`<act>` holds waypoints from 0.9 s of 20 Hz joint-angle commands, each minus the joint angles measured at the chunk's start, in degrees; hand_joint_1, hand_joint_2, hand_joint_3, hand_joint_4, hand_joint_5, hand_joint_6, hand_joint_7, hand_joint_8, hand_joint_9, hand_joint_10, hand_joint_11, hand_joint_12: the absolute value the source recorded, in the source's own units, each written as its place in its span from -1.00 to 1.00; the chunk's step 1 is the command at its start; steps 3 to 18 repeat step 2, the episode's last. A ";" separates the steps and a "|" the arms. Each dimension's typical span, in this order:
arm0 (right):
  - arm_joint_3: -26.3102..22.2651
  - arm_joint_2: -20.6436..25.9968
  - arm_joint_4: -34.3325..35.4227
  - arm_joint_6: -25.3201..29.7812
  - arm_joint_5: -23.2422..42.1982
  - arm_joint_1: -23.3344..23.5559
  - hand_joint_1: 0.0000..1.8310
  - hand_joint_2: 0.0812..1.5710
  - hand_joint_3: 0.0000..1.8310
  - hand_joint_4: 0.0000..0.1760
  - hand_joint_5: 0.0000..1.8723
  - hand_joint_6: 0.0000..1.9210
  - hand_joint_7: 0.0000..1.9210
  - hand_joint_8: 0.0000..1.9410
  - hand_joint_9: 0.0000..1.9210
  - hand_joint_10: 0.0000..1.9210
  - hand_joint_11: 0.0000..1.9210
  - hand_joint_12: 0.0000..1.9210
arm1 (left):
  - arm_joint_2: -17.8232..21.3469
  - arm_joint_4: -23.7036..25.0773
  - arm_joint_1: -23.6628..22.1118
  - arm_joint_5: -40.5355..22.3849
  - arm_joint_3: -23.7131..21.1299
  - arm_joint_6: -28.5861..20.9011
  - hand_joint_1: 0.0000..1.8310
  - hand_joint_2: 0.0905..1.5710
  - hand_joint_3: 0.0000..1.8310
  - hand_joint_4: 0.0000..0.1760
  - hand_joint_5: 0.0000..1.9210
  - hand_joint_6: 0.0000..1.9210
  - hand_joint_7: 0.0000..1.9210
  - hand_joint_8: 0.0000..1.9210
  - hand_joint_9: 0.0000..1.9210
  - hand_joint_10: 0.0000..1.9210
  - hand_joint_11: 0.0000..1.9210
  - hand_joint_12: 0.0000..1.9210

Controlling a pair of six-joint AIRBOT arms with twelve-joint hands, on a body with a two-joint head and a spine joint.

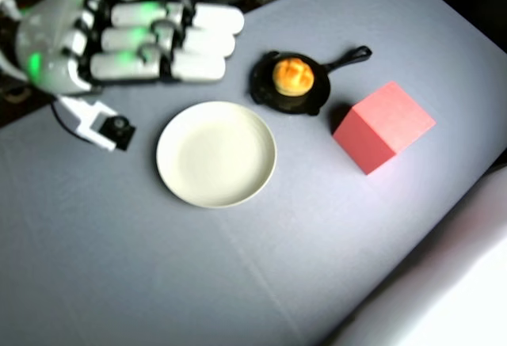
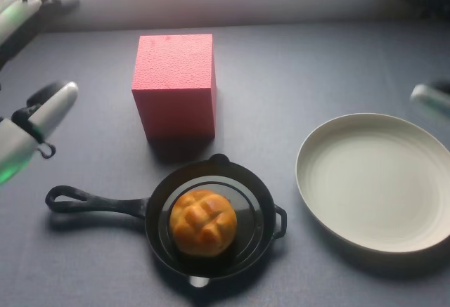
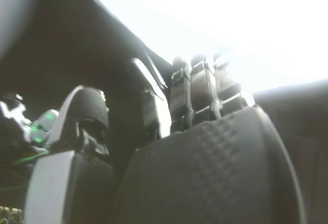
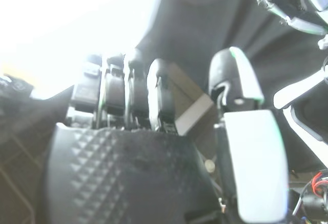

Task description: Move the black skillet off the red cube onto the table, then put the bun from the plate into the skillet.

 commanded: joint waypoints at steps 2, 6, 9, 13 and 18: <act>-0.25 1.10 -0.50 -1.18 7.28 0.62 -0.19 0.36 -1.00 -0.62 -0.22 -0.97 -0.62 -0.99 -0.72 -1.00 -0.96 -0.57 | -0.06 1.55 -1.30 -6.72 0.42 -1.22 -0.59 0.86 -0.99 -1.00 -0.63 -0.97 -0.59 -0.98 -0.56 -0.95 -1.00 -0.19; -0.25 1.10 -0.50 -1.18 7.28 0.62 -0.19 0.36 -1.00 -0.62 -0.22 -0.97 -0.62 -0.99 -0.72 -1.00 -0.96 -0.57 | -0.06 1.55 -1.30 -6.72 0.42 -1.22 -0.59 0.86 -0.99 -1.00 -0.63 -0.97 -0.59 -0.98 -0.56 -0.95 -1.00 -0.19; -0.25 1.10 -0.50 -1.18 7.28 0.62 -0.19 0.36 -1.00 -0.62 -0.22 -0.97 -0.62 -0.99 -0.72 -1.00 -0.96 -0.57 | -0.06 1.55 -1.30 -6.72 0.42 -1.22 -0.59 0.86 -0.99 -1.00 -0.63 -0.97 -0.59 -0.98 -0.56 -0.95 -1.00 -0.19; -0.25 1.10 -0.50 -1.18 7.28 0.62 -0.19 0.36 -1.00 -0.62 -0.22 -0.97 -0.62 -0.99 -0.72 -1.00 -0.96 -0.57 | -0.06 1.55 -1.30 -6.72 0.42 -1.22 -0.59 0.86 -0.99 -1.00 -0.63 -0.97 -0.59 -0.98 -0.56 -0.95 -1.00 -0.19; -0.25 1.10 -0.50 -1.18 7.28 0.62 -0.19 0.36 -1.00 -0.62 -0.22 -0.97 -0.62 -0.99 -0.72 -1.00 -0.96 -0.57 | -0.06 1.55 -1.30 -6.72 0.42 -1.22 -0.59 0.86 -0.99 -1.00 -0.63 -0.97 -0.59 -0.98 -0.56 -0.95 -1.00 -0.19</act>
